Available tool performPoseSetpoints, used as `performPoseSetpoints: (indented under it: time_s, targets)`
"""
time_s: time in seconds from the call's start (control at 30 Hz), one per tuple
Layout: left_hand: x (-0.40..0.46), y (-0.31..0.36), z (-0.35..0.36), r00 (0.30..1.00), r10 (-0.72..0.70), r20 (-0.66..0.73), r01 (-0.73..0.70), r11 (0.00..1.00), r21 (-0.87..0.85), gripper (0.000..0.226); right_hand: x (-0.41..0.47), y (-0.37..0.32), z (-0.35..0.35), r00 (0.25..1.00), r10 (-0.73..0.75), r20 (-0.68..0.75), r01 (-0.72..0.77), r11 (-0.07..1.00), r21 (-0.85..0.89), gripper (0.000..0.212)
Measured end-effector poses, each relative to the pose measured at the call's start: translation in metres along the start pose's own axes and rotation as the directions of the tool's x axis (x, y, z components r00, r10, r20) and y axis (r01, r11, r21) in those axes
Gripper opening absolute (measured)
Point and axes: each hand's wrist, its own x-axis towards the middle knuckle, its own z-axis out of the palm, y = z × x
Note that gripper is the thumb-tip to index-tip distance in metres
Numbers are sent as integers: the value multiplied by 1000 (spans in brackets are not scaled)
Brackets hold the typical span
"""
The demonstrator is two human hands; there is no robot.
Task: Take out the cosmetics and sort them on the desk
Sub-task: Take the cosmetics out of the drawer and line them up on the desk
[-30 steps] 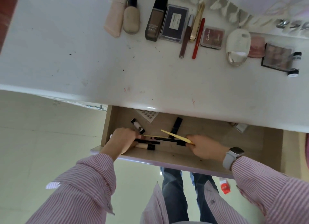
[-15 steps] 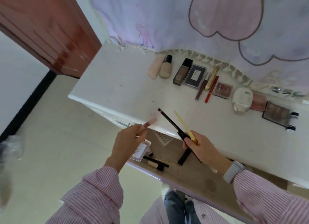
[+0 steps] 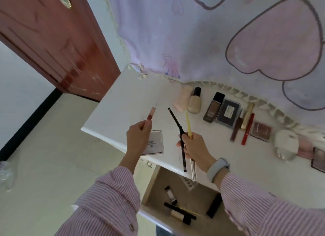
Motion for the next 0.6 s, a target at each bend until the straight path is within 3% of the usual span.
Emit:
performPoseSetpoints:
  time_s: [0.23, 0.37, 0.47, 0.6]
  targets:
    - [126, -1, 19, 979, 116, 169, -129, 989, 66, 24, 98, -33, 58, 973, -5, -231, -7, 999, -54, 16]
    - [160, 4, 40, 960, 235, 149, -259, 952, 163, 31, 112, -38, 60, 970, -18, -243, -19, 989, -148, 5]
    - [162, 8, 52, 962, 259, 81, -271, 935, 227, 34, 107, -40, 53, 958, -93, -270, 29, 972, -235, 14]
    - [154, 10, 61, 950, 309, 38, -304, 892, 336, 34, 112, -59, 41, 903, -174, -394, 121, 980, -157, 15]
